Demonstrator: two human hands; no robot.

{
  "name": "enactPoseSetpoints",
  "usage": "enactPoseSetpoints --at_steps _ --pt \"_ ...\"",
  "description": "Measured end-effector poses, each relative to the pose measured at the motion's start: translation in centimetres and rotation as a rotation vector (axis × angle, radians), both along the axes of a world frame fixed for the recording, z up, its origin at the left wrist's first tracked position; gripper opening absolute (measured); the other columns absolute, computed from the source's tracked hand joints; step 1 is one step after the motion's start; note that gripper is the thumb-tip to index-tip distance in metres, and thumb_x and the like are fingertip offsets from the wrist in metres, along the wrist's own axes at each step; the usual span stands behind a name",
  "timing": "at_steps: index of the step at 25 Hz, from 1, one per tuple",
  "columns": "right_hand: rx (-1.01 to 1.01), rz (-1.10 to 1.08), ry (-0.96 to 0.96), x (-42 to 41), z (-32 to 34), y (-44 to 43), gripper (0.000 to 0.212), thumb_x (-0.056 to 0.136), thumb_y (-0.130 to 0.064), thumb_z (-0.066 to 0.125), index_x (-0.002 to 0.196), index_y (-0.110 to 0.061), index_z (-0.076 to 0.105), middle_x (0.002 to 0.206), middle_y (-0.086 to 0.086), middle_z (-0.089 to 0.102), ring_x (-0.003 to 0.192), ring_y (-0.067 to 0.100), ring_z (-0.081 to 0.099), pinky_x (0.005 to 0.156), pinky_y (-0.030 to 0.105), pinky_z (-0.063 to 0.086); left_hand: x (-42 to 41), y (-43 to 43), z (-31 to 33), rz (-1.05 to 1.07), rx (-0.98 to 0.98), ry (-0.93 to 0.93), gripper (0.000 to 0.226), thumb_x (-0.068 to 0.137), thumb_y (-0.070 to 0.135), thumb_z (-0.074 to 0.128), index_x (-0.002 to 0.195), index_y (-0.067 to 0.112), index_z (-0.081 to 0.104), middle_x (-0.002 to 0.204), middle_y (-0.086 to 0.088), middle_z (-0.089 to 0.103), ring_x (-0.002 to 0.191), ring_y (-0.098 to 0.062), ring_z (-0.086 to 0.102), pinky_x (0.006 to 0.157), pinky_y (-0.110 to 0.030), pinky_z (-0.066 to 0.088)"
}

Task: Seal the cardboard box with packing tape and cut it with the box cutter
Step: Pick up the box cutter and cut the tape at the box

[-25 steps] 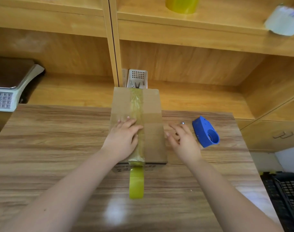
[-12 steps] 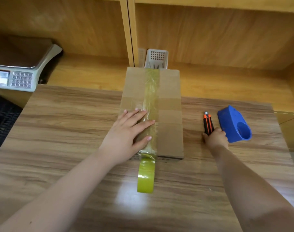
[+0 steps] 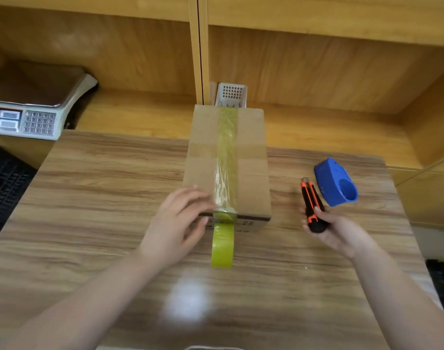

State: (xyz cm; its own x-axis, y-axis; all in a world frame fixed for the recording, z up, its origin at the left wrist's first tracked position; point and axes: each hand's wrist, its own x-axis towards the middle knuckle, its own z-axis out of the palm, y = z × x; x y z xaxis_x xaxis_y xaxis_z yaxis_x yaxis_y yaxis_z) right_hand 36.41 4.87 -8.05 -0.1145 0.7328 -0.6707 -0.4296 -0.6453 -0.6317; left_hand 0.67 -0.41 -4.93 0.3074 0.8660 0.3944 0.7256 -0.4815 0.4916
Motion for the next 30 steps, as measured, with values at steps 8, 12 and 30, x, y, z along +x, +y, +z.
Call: enactPoseSetpoints --at_steps 8,12,30 --pt "0.441 0.515 -0.358 -4.2 8.2 -7.3 0.039 0.087 0.009 0.053 0.121 -0.009 0.048 0.100 0.005 0.071 0.074 0.022 0.065 0.064 0.029 0.056 2.6 -5.9 -3.5 0.400 -0.961 -0.850 0.020 0.083 0.010 0.069 0.104 0.013 0.069 0.084 0.008 0.074 0.088 -0.019 0.068 0.071 -0.019 0.049" --pt "0.532 0.617 -0.690 -6.1 7.9 -7.9 0.033 0.092 0.005 0.047 0.112 -0.021 0.053 0.091 0.007 0.073 0.061 0.017 0.059 0.055 0.030 0.051 3.8 -4.8 -3.8 0.348 -1.158 -0.921 0.024 0.084 0.011 0.069 0.107 0.006 0.068 0.073 0.005 0.072 0.064 -0.008 0.059 0.058 -0.021 0.043" --pt "0.976 0.591 -1.687 -8.9 4.9 -5.1 0.064 0.055 -0.080 0.055 0.054 -0.016 0.049 0.034 0.001 0.040 0.034 0.025 0.042 0.035 0.026 0.037 3.2 -6.2 -2.5 0.391 -1.198 -1.090 0.022 0.077 0.015 0.075 0.097 0.006 0.071 0.079 -0.008 0.069 0.064 -0.016 0.056 0.052 -0.022 0.040"
